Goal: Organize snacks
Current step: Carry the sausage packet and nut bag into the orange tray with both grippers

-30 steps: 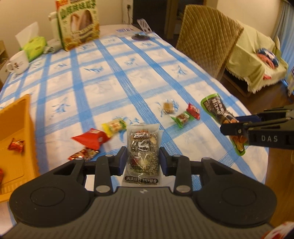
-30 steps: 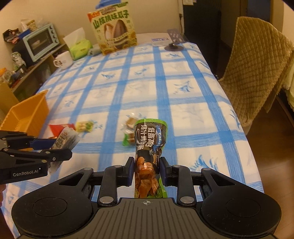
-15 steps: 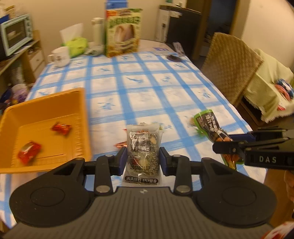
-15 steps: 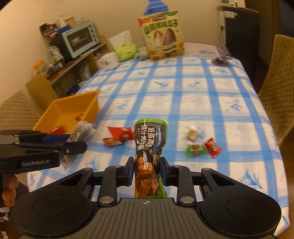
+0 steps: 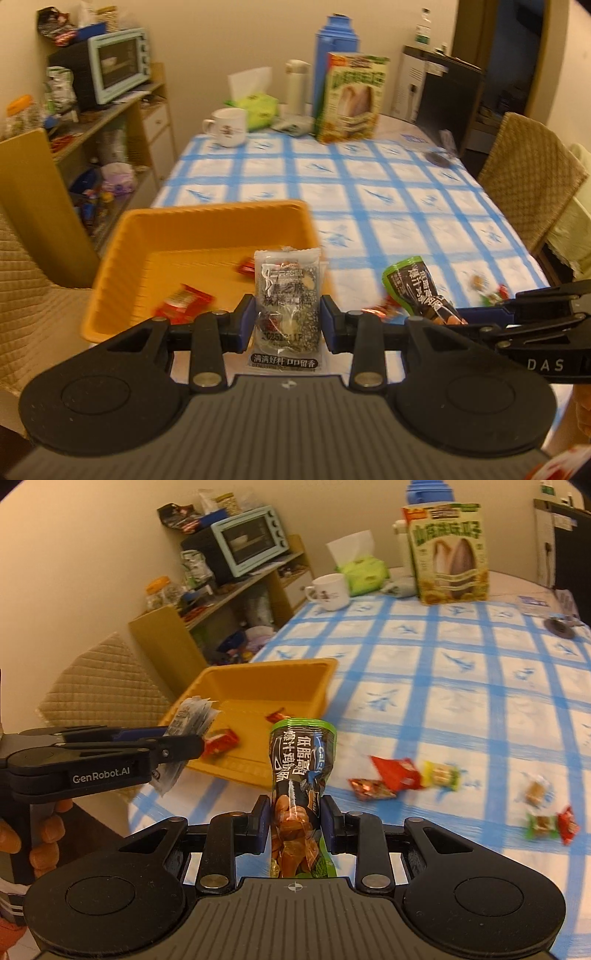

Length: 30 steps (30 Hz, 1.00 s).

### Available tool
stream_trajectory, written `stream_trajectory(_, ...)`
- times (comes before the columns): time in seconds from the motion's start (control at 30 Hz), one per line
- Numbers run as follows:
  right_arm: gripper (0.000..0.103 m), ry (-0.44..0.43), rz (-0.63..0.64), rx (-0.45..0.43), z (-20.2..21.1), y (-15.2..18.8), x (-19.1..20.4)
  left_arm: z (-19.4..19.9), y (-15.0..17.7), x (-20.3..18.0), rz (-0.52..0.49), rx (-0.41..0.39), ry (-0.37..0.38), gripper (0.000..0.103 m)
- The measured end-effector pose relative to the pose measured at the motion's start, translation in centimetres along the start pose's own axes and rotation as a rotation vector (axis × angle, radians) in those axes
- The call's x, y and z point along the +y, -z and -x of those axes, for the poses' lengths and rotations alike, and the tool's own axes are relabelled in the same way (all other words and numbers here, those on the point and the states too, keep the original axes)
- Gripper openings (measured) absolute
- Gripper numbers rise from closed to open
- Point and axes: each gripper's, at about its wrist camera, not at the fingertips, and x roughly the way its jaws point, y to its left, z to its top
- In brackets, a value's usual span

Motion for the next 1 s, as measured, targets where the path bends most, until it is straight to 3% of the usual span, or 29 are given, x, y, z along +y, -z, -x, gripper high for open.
stream_trajectory(0.43,0.029,-0.033,-0.024,0.006,-8.3,-6.0,3.7,-3.6,-3.5,7.7,-0.050,0.003,-0.101,0.034)
stream_trajectory(1.0,0.029,0.022,-0.084,0.066,-17.1,-8.6,5.4,-11.7,-5.5,12.9,-0.076,0.118,-0.093,0.034)
